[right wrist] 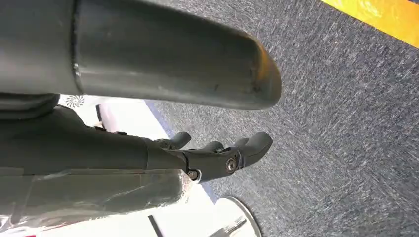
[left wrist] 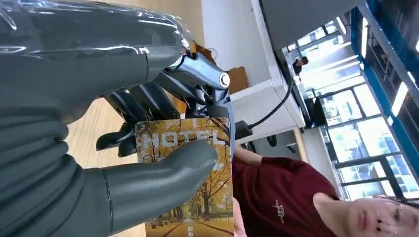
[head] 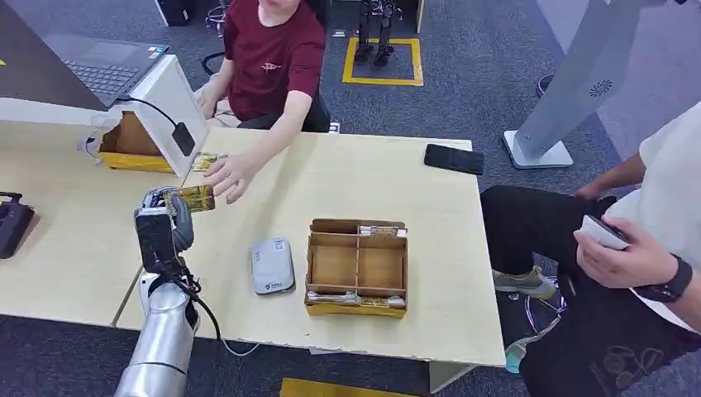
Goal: Pass the card to the sensor for recognition and then transmit it.
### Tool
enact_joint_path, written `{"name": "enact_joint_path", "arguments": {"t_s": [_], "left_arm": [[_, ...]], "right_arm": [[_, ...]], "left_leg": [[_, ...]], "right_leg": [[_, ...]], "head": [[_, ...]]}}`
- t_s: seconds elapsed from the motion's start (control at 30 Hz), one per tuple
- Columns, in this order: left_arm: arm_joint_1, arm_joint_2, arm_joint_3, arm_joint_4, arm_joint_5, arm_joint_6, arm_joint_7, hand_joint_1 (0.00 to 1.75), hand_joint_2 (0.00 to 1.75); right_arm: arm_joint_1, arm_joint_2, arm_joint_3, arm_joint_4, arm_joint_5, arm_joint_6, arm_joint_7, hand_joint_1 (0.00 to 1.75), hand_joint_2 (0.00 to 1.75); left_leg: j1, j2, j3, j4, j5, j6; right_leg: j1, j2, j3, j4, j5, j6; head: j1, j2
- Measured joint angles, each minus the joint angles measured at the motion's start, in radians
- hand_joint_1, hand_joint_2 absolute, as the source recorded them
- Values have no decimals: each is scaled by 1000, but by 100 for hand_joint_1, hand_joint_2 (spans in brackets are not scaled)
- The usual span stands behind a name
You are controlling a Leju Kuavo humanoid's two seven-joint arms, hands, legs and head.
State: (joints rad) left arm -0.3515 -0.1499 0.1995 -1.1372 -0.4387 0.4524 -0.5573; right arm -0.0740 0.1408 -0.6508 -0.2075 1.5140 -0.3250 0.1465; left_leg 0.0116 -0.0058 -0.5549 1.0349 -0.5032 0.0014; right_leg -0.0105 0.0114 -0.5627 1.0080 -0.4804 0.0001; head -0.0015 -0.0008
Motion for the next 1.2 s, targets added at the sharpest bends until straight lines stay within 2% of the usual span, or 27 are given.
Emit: {"name": "enact_joint_path", "arguments": {"t_s": [0.27,0.3,0.5,0.53,0.57,0.6,0.67,0.73,0.83,0.97,1.1,1.2], "left_arm": [[0,0,4,11,-5,0,-3,175,175],[0,0,4,12,-6,0,-8,0,175],[0,0,6,15,13,-23,-17,0,175],[0,0,7,17,14,-26,-6,0,0],[0,0,7,21,16,-35,9,0,0],[-2,0,7,26,16,-48,30,0,175],[-5,0,7,38,9,-87,71,0,175],[3,-3,3,44,-1,-144,78,0,175],[80,-7,-38,1,-40,-204,25,0,175],[280,-14,-136,-164,-89,-247,-45,0,175],[473,2,-289,-346,-161,-219,-77,0,175],[567,39,-426,-436,-262,-116,-43,0,175]], "right_arm": [[-1,0,0,0,0,0,1,0,0],[-1,0,1,0,0,0,1,0,0],[-1,0,1,0,0,-1,2,0,0],[-1,0,1,0,0,-2,4,0,0],[-1,0,1,0,0,-3,5,0,0],[-1,0,0,0,-1,-5,8,0,0],[-1,0,0,0,-3,-8,15,0,0],[-1,0,-2,0,-4,-14,15,0,0],[-1,0,-11,0,-6,-18,15,0,0],[5,0,-32,0,-10,-18,33,0,0],[7,0,-58,0,-16,-31,32,0,0],[9,0,-77,0,-21,-38,31,0,0]], "left_leg": [[0,0,0,0,0,0],[0,0,0,0,0,0],[0,0,0,0,0,0],[0,0,0,0,0,0],[0,0,0,0,0,0],[0,0,0,0,0,0],[0,0,0,0,0,0],[0,0,0,0,0,0],[0,3,0,0,-1,0],[0,4,-1,0,-3,2],[0,4,-1,0,-5,4],[0,3,-1,0,-5,4]], "right_leg": [[0,0,0,0,0,0],[0,0,0,0,0,0],[0,0,0,0,0,0],[0,0,0,0,0,0],[0,0,0,0,0,0],[0,0,0,0,0,0],[0,0,0,0,0,0],[0,0,0,0,0,0],[0,4,0,0,0,0],[0,5,-1,-1,-2,1],[0,5,-1,-2,-3,2],[0,2,-1,-2,-3,2]], "head": [[0,0],[0,0],[0,0],[0,0],[0,0],[0,0],[0,0],[0,0],[0,0],[0,0],[0,0],[0,0]]}}
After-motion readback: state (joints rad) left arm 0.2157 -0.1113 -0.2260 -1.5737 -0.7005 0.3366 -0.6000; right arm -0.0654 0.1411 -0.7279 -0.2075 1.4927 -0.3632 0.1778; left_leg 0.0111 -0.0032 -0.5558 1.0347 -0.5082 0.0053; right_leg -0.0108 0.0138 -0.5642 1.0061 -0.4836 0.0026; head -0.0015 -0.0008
